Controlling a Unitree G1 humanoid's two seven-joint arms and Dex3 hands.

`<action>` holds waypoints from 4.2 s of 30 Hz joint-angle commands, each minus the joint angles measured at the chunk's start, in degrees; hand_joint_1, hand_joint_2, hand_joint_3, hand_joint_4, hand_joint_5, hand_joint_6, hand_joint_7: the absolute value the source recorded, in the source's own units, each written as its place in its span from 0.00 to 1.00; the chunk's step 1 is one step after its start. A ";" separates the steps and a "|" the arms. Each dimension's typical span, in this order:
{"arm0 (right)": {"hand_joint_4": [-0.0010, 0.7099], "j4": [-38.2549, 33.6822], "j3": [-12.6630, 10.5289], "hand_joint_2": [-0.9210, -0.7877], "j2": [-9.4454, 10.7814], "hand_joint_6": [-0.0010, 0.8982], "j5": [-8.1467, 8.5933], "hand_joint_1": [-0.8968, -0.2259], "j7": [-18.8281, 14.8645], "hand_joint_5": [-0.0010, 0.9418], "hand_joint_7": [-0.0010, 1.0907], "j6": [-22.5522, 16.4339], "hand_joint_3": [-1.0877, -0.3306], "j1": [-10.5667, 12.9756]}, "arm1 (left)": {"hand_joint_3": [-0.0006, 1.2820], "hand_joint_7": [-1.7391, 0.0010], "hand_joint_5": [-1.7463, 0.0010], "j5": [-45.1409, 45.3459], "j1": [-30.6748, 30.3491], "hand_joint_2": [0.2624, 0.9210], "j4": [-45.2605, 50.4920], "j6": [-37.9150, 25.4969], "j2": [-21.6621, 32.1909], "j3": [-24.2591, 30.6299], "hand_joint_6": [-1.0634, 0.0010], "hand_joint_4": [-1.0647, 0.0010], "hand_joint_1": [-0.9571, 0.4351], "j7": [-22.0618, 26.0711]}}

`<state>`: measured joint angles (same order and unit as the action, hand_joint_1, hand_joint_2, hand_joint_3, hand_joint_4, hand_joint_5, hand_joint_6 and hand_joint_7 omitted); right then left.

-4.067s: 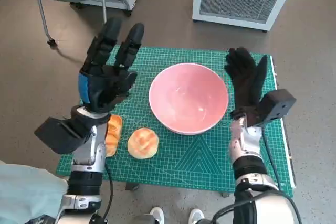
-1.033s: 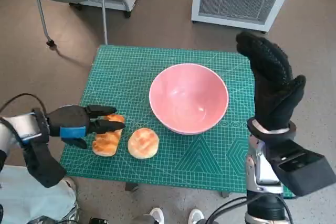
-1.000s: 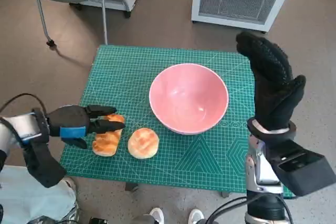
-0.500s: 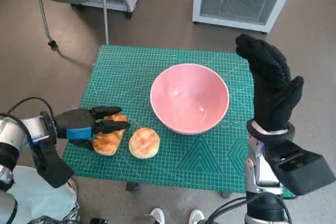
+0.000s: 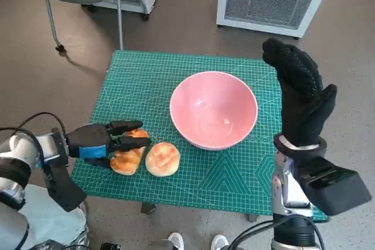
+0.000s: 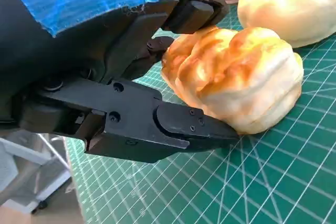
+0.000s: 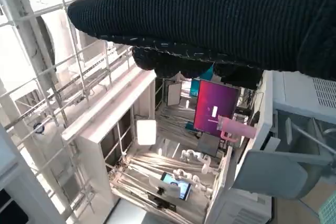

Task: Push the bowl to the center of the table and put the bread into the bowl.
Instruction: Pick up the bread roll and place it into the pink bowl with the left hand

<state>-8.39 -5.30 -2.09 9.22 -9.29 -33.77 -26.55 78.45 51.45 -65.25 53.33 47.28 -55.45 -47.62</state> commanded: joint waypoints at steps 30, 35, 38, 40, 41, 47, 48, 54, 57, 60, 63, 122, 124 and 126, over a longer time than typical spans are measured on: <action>0.44 -3.20 -0.81 0.00 0.16 0.00 -0.23 0.53 0.54 0.03 0.65 -2.31 0.40 -0.10 | 0.15 0.20 0.29 -16.38 -0.47 1.00 1.49 15.01 3.17 11.34 0.54 0.49 0.69 2.35; 0.44 -3.41 -0.93 0.00 -0.01 0.00 0.05 0.53 0.34 0.03 0.64 -2.48 0.40 -0.10 | 0.15 0.21 0.30 -19.00 1.00 1.00 2.26 15.85 4.83 15.40 0.54 0.48 0.69 3.11; 0.44 -3.29 -0.93 0.00 -0.03 0.00 0.09 0.53 0.36 0.03 0.64 -2.46 0.40 -0.06 | 0.13 0.22 0.31 -21.02 2.04 1.00 2.98 16.36 5.81 18.08 0.51 0.46 0.69 4.40; 0.44 -3.25 -0.93 0.00 -0.06 0.00 0.10 0.53 0.34 0.03 0.64 -2.49 0.40 0.02 | 0.11 0.24 0.32 -22.41 2.66 1.00 3.28 16.61 6.30 19.83 0.49 0.44 0.69 5.44; 0.44 -3.24 -0.93 0.00 -0.08 0.00 0.12 0.53 0.32 0.03 0.64 -2.50 0.40 0.04 | 0.10 0.25 0.34 -23.03 2.86 1.00 3.39 16.70 6.47 20.62 0.47 0.41 0.69 6.01; 0.44 -3.29 -1.03 0.00 -0.19 0.00 0.38 0.53 0.17 0.03 0.64 -2.59 0.40 0.14 | 0.06 0.28 0.38 -26.72 4.29 1.00 4.01 16.27 7.39 25.36 0.42 0.36 0.69 9.16; 0.44 -3.29 -1.04 0.00 -0.21 0.00 0.43 0.53 0.15 0.03 0.64 -2.60 0.40 0.16 | 0.06 0.28 0.38 -27.25 4.54 1.00 4.31 15.99 7.46 26.11 0.42 0.36 0.69 9.55; 0.44 -3.33 -1.19 0.00 -0.38 0.00 0.67 0.53 0.00 0.03 0.64 -2.80 0.40 0.37 | 0.06 0.28 0.38 -29.84 6.45 1.00 6.15 15.09 6.84 30.00 0.42 0.35 0.69 12.01; 0.44 -3.43 -1.26 0.00 -0.44 0.00 0.68 0.53 -0.03 0.03 0.64 -2.91 0.40 0.39 | 0.06 0.28 0.37 -30.65 7.92 1.00 6.81 14.65 5.89 31.34 0.42 0.36 0.69 13.56; 0.44 -3.35 -1.25 0.00 -0.44 0.00 0.54 0.53 0.07 0.03 0.64 -2.93 0.41 0.39 | 0.07 0.27 0.36 -31.41 10.19 1.00 6.92 14.03 4.23 32.14 0.44 0.38 0.69 15.49; 0.44 -3.36 -1.22 0.00 -0.41 0.00 0.37 0.53 0.15 0.03 0.64 -3.04 0.40 0.35 | 0.09 0.25 0.35 -31.73 12.68 1.00 7.07 12.72 1.62 32.48 0.47 0.40 0.69 17.36; 0.44 0.06 -1.69 0.00 -1.25 0.00 0.27 0.53 0.95 0.03 0.60 -2.04 0.38 3.40 | 0.04 0.80 0.96 -37.58 18.94 0.94 -1.70 -11.08 -27.15 24.65 0.81 0.88 0.57 54.34; 0.44 -0.15 -1.64 0.00 -1.18 0.00 0.10 0.53 1.00 0.03 0.60 -2.16 0.38 3.27 | 0.02 0.86 0.98 -40.33 18.13 0.94 0.90 -12.00 -26.40 26.36 0.85 0.91 0.55 58.71; 0.44 -0.09 -1.46 0.00 -1.02 0.00 -0.12 0.53 1.07 0.03 0.60 -2.22 0.38 3.25 | 0.01 0.89 0.99 -43.05 16.89 0.94 3.86 -12.80 -25.49 28.15 0.87 0.93 0.53 62.28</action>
<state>-8.15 -6.76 -3.65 9.15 -8.91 -36.60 -23.97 39.79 69.41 -65.64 41.52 20.22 -29.99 9.97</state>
